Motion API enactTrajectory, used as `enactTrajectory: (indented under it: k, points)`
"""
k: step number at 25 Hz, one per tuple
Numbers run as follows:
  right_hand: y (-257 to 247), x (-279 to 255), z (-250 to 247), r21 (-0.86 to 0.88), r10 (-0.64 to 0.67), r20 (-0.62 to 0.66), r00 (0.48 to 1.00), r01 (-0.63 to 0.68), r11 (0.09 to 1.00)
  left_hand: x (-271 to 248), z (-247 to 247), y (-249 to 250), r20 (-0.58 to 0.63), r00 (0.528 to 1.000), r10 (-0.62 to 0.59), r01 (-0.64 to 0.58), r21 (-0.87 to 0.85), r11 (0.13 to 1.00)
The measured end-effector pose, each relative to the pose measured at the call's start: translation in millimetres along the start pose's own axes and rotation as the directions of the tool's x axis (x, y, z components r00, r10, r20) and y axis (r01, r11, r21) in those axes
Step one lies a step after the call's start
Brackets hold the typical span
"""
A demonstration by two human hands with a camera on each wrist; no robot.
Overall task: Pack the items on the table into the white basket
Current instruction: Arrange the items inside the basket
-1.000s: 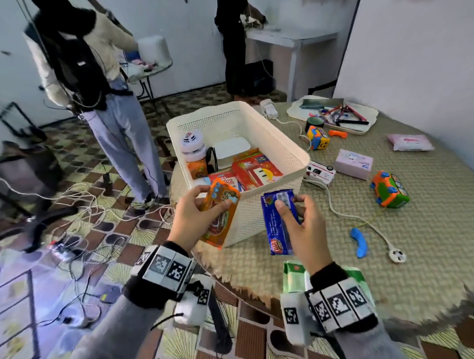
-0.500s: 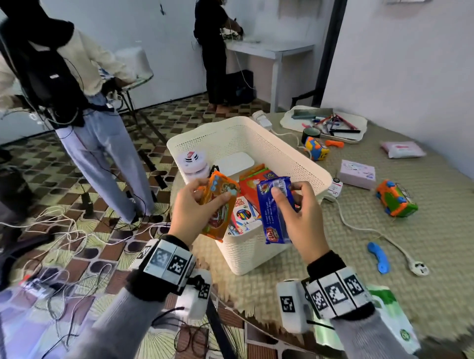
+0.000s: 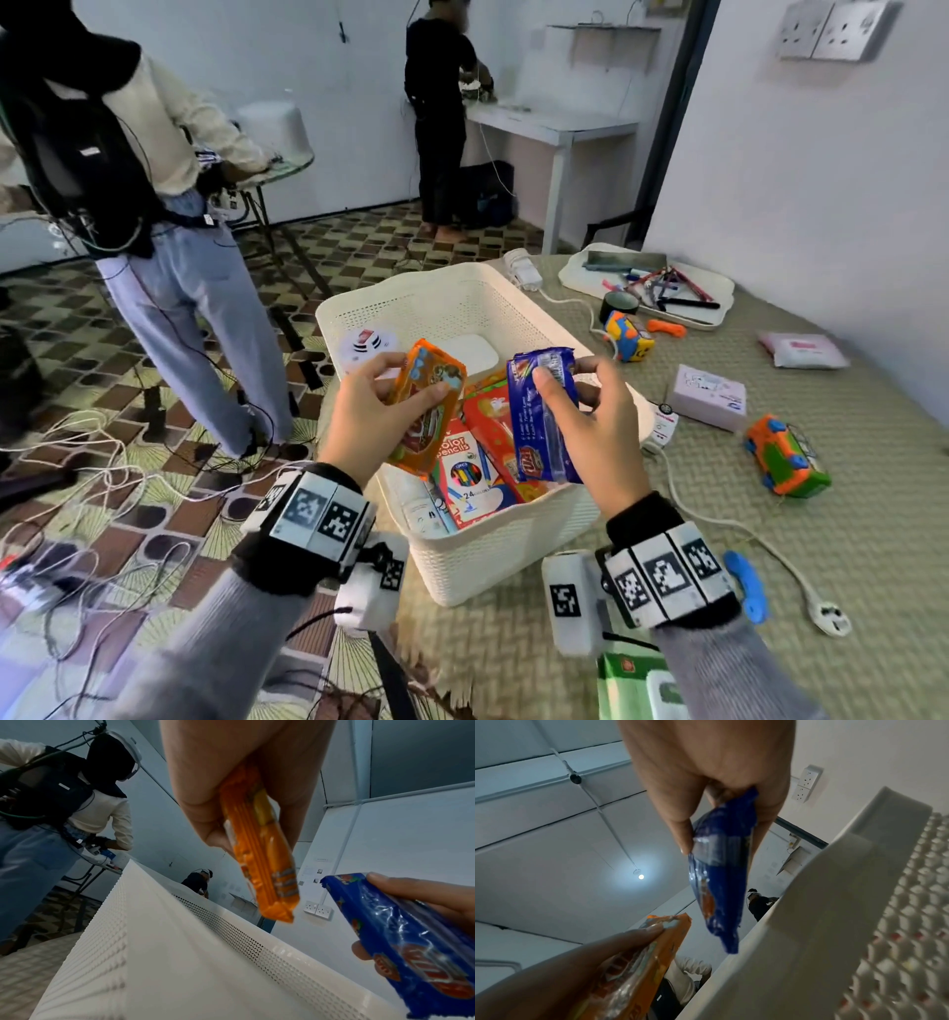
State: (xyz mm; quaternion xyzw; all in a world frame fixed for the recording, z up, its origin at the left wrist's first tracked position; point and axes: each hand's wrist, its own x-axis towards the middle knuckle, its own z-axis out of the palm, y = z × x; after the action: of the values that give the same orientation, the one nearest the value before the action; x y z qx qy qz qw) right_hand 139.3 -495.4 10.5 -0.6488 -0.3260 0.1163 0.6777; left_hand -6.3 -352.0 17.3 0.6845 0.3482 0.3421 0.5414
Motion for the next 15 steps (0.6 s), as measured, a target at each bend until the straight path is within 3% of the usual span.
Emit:
enactTrajectory:
  k: [5,9,15]
  points:
    - [-10,29,-6,-0.091,-0.093,0.07,0.993,0.099,0.991,17,6,15,-0.004,0.999,0.035,-0.035,0.037,0.999]
    - [-15,60,-13,-0.172,-0.153,0.006,0.988,0.152,0.973,41,-1,27,0.0,0.998,0.058,-0.057,0.113,0.992]
    - [-19,107,-9,-0.281,-0.103,0.02,0.994,0.104,0.954,92,0,42,0.064,0.996,0.064,-0.074,0.167,0.983]
